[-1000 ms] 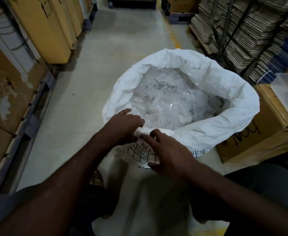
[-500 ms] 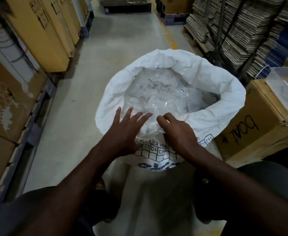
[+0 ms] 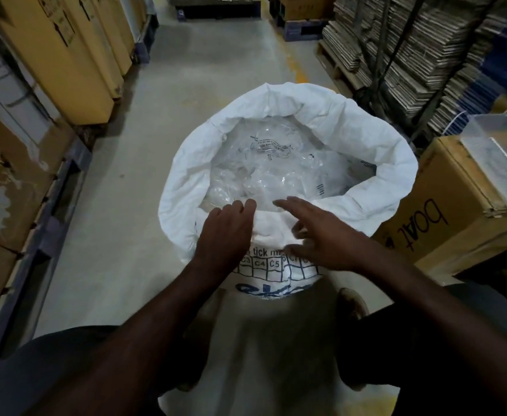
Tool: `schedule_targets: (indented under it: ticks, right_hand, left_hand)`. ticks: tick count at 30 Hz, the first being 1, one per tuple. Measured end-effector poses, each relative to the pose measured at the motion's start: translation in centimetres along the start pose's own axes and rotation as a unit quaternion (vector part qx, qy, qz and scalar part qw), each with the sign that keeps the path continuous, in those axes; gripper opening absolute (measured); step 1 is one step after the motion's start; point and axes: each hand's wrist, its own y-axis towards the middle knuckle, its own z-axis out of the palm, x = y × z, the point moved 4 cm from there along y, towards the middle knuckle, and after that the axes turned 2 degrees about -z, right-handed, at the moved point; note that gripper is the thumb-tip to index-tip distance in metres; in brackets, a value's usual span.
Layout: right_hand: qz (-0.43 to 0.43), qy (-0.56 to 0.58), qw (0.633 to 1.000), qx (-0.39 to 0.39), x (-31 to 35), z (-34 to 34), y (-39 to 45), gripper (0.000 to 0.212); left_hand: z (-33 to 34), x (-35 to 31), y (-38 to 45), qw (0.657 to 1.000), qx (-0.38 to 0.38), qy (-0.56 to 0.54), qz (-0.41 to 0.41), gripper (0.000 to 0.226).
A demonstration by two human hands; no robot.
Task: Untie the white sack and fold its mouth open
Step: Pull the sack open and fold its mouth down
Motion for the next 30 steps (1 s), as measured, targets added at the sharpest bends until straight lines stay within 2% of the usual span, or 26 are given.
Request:
schedule_targets:
  ticks: [2,4,5,7,8,10,12,14,16,20,23,25,27,29,30]
  right_hand:
    - [0.025,-0.072,0.996,0.053,-1.3,-0.1,1.0,0.099]
    - [0.031,-0.142,0.986,0.082,-1.8,0.5,1.4,0.098]
    - [0.021,-0.172,0.983,0.068,-1.7,0.7,1.5,0.09]
    - [-0.005,-0.23,0.973,-0.002,-0.9,0.5,1.5,0.058]
    - [-0.01,-0.255,0.966,-0.036,-0.4,0.4,1.4,0.045]
    - [-0.017,-0.285,0.955,-0.078,0.3,0.3,1.4,0.035]
    - [-0.032,-0.299,0.948,-0.105,0.7,0.6,1.1,0.035]
    - [-0.05,-0.305,0.941,-0.136,1.1,1.0,0.7,0.025]
    - [-0.058,-0.298,0.941,-0.146,1.1,1.3,0.4,0.024]
    - [-0.056,-0.224,0.972,-0.043,-0.1,0.1,-0.5,0.057]
    - [-0.051,-0.312,0.947,-0.054,-1.2,-2.7,-2.0,0.089]
    - [-0.022,-0.377,0.925,-0.037,-2.7,-4.3,-2.4,0.099]
    - [-0.016,-0.39,0.921,-0.011,-4.4,-4.6,-2.3,0.085]
    - [-0.046,-0.391,0.919,-0.037,-5.2,-4.4,-2.1,0.048]
    - [-0.057,-0.396,0.915,-0.057,-5.3,-4.3,-2.0,0.037]
  left_hand:
    - [0.3,-0.6,0.0,1.0,0.018,-0.003,0.011,0.048]
    - [0.7,-0.9,-0.4,0.993,0.11,-0.016,0.033,0.076]
    - [0.5,-1.0,-0.7,0.985,0.165,-0.035,0.04,0.092]
    - [-0.2,-1.1,-0.9,0.955,0.282,-0.09,0.016,0.115]
    - [-0.6,-1.2,-0.8,0.935,0.329,-0.128,-0.009,0.117]
    - [-1.3,-1.3,-0.2,0.908,0.37,-0.193,-0.047,0.101]
    - [-1.5,-1.2,0.5,0.919,0.335,-0.203,-0.03,0.072]
    - [-1.5,-1.2,1.1,0.947,0.257,-0.194,-0.008,0.038]
    - [-1.8,-1.6,1.2,0.963,0.184,-0.193,-0.023,0.022]
    - [-1.1,-3.0,0.7,0.986,0.097,-0.139,0.005,0.031]
    - [-0.4,-3.5,0.3,0.994,0.047,-0.088,0.033,0.029]
    - [0.0,-4.3,-0.3,0.997,0.002,-0.046,0.063,0.027]
    - [0.4,-5.1,-0.9,0.994,-0.04,-0.024,0.102,0.021]
    - [0.5,-5.8,-1.0,0.993,-0.04,-0.03,0.109,0.024]
    - [0.5,-6.1,-0.8,0.993,-0.022,-0.052,0.102,0.032]
